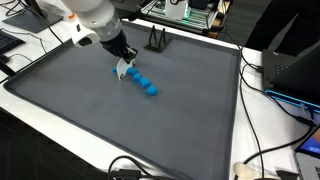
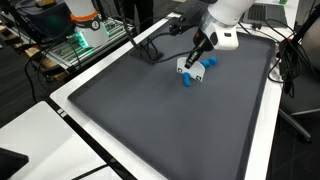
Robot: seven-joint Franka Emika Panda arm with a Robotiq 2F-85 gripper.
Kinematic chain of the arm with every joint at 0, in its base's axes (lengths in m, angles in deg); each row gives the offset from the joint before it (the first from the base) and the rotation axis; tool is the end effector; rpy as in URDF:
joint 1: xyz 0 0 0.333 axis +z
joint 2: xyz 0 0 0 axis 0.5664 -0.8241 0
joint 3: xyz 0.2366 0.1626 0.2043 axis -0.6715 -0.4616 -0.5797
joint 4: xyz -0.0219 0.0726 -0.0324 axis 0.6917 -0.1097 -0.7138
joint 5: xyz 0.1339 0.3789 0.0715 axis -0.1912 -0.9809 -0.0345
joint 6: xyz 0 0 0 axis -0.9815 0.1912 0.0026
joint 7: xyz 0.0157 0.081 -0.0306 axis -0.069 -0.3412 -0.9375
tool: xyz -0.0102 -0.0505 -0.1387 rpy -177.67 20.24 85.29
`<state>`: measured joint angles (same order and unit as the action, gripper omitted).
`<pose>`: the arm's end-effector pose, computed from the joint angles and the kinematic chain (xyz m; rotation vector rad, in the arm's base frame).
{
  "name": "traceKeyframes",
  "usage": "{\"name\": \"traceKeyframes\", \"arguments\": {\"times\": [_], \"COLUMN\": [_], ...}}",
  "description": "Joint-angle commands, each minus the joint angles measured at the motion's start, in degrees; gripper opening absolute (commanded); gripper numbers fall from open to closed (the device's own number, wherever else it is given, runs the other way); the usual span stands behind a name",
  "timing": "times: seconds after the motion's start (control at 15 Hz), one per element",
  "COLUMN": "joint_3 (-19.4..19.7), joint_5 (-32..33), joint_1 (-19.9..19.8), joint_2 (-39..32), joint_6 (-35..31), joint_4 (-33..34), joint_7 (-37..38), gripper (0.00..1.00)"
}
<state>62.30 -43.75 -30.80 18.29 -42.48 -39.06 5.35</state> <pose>0.6762 0.0284 0.2168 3.0571 0.1078 -0.4902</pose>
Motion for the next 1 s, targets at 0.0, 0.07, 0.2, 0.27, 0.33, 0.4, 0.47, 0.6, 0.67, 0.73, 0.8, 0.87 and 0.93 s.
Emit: {"name": "traceKeyframes", "arguments": {"times": [0.0,0.07,0.2,0.27,0.33,0.4,0.47,0.6,0.67,0.73,0.8,0.87,0.93], "joint_3": [-0.6,-0.4,-0.1,-0.2,-0.3,-0.3,-0.3,-0.3,-0.4,-0.5,-0.5,-0.6,-0.6], "joint_5": [0.8,1.0,0.8,0.5,0.4,0.6,0.8,0.9,0.9,0.5,0.3,0.3,0.2], "joint_1": [-0.6,-0.5,-0.4,-0.6,-0.6,-0.5,-0.4,-0.3,-0.3,-0.4,-0.5,-0.5,-0.5], "joint_2": [1.3,1.4,2.2,2.6,2.8,2.9,3.0,3.5,3.7,4.0,4.4,4.9,5.4], "joint_6": [2.4,2.5,1.6,1.0,0.7,0.7,0.9,1.1,1.5,1.5,1.4,1.2,1.3], "joint_4": [-3.7,-3.8,-4.4,-4.7,-4.9,-4.9,-5.0,-5.2,-5.2,-5.4,-5.5,-5.8,-6.0], "joint_7": [0.0,0.2,1.9,2.0,2.0,2.0,2.2,2.2,2.1,2.1,2.1,2.2,2.1], "gripper": [0.01,0.01,0.01,0.01,0.01,0.01,0.01,0.01,0.01,0.01,0.01,0.01,0.01]}}
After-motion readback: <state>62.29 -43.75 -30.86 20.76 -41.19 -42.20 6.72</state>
